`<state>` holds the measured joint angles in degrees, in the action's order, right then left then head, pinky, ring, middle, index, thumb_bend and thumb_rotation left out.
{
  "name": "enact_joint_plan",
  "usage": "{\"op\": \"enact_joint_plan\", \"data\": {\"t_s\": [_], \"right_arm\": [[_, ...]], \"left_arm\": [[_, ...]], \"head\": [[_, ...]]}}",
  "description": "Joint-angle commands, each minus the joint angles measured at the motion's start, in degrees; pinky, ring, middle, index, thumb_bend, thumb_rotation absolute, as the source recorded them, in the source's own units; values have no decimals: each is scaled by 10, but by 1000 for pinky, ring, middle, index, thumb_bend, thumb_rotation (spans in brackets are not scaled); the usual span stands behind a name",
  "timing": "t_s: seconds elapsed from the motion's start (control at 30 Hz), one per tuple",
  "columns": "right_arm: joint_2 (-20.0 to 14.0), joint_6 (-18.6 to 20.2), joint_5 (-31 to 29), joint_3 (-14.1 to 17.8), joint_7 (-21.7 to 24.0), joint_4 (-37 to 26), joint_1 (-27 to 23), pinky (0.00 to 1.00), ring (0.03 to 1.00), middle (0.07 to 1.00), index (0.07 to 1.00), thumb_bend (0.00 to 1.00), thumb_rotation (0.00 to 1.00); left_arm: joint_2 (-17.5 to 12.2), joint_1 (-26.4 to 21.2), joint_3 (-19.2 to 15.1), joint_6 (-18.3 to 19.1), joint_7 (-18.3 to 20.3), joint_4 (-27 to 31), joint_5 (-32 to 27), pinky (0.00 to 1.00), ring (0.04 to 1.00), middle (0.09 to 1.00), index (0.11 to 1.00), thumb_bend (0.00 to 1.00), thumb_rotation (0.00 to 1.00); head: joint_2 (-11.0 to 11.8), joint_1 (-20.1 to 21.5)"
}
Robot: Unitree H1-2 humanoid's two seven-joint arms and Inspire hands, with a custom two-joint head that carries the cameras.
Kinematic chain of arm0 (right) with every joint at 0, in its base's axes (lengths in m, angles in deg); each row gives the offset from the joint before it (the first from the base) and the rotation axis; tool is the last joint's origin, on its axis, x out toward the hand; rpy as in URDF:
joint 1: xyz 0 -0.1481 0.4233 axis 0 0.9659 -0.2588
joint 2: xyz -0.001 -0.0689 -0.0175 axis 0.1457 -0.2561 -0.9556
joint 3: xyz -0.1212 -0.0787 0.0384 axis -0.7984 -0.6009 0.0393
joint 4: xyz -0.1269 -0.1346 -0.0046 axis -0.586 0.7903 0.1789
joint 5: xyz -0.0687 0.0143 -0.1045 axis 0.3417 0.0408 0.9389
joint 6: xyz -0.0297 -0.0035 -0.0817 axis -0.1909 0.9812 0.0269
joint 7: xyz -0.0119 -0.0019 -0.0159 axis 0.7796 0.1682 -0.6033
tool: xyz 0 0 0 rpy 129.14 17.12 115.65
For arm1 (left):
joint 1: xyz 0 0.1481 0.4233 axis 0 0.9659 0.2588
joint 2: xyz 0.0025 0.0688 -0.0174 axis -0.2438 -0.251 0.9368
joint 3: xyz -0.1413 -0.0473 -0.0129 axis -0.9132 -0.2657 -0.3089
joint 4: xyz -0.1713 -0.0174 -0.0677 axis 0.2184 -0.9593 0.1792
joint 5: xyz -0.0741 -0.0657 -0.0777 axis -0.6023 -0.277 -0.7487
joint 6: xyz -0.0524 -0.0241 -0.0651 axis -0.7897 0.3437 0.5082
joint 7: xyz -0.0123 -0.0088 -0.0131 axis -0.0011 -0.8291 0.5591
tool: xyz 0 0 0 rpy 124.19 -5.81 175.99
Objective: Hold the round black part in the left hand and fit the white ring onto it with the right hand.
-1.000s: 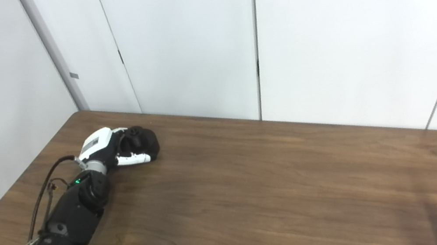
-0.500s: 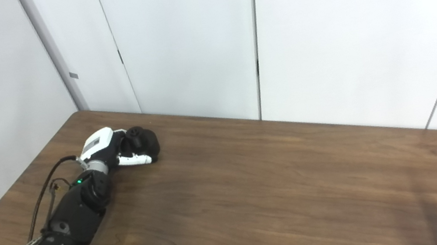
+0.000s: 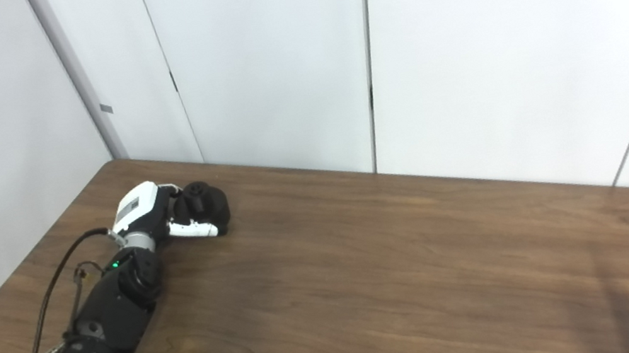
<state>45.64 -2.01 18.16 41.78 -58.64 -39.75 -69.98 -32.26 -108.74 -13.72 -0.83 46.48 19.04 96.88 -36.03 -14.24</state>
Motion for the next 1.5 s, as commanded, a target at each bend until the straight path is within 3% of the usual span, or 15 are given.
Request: {"op": "enact_joint_plan", "data": {"t_s": [0.0,0.1,0.3,0.53,0.73,0.97,1.23,1.47], "right_arm": [[0,-13,-6,-6,0,-26,67,1000,1000,949,970,668,1000],[-2,-11,-7,-8,3,-28,66,1000,1000,948,973,656,1000],[-9,0,-23,-8,14,-38,63,1000,1000,999,1000,770,1000],[9,45,-16,-10,-8,-75,61,1000,1000,989,1000,723,1000],[18,71,-13,-22,-25,-97,58,1000,1000,1000,1000,646,1000],[19,77,-11,-32,-36,-104,58,1000,1000,990,1000,530,1000],[22,76,11,-48,-51,-104,56,1000,999,961,995,503,1000],[26,76,10,-57,-58,-104,52,1000,970,951,978,512,1000]], "left_arm": [[-11,-28,-8,-22,-32,1,-2,954,907,781,479,528,52],[-12,-28,-4,-26,-33,-3,0,906,890,767,479,524,50],[-13,-23,-1,-15,-17,7,1,826,881,764,480,525,52],[-17,-2,-8,-6,14,61,-10,832,865,754,480,523,53],[-18,39,-11,29,63,168,-15,896,875,764,482,521,56],[-2,94,0,50,112,316,-8,830,856,765,482,521,58],[23,148,38,88,200,489,0,796,857,787,483,520,58],[58,185,71,108,251,582,15,832,885,795,483,520,59]], "head": [[-1,0],[-1,1],[-7,6],[-18,38],[-35,75],[-54,113],[-79,149],[-94,173]]}}
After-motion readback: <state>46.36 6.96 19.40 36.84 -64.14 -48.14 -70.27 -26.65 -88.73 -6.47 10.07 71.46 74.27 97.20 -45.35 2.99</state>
